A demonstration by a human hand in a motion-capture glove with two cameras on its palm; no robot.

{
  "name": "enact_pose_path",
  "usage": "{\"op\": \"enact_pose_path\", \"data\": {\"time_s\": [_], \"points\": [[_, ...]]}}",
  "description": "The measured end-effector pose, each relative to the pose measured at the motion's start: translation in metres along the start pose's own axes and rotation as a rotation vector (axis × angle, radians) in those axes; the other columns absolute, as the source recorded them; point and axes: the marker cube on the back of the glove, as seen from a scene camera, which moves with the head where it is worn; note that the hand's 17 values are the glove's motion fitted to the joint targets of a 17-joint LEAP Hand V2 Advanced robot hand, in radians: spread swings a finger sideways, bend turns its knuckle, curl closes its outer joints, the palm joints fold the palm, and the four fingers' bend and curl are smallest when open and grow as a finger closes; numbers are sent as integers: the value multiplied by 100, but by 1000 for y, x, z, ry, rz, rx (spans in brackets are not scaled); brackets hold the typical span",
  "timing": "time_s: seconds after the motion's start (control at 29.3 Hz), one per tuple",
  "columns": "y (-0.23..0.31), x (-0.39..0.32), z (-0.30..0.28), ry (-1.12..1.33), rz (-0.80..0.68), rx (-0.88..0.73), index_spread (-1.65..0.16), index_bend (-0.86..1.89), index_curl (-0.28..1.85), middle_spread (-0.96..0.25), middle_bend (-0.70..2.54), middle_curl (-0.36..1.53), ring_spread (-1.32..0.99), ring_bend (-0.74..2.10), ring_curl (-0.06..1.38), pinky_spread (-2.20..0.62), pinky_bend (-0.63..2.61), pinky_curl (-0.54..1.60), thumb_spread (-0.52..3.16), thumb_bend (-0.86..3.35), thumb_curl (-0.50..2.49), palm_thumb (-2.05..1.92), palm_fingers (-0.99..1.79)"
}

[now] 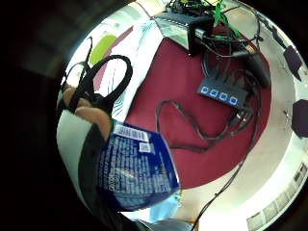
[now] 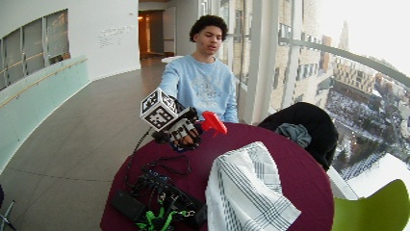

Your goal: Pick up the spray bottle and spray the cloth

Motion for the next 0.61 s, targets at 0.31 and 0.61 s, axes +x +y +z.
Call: {"op": "enact_pose_path", "data": {"time_s": [0.31, 0.61], "points": [[-15, 1, 11, 40, 45, -56, -26, 13, 33, -9, 21, 43, -11, 47, 38, -11, 44, 41, 69, -3, 58, 98, 118], [-25, 0, 9, 94, 65, -68, -25, 13, 33, -10, 22, 44, -11, 48, 38, -13, 45, 41, 67, -3, 60, 98, 117]]}}
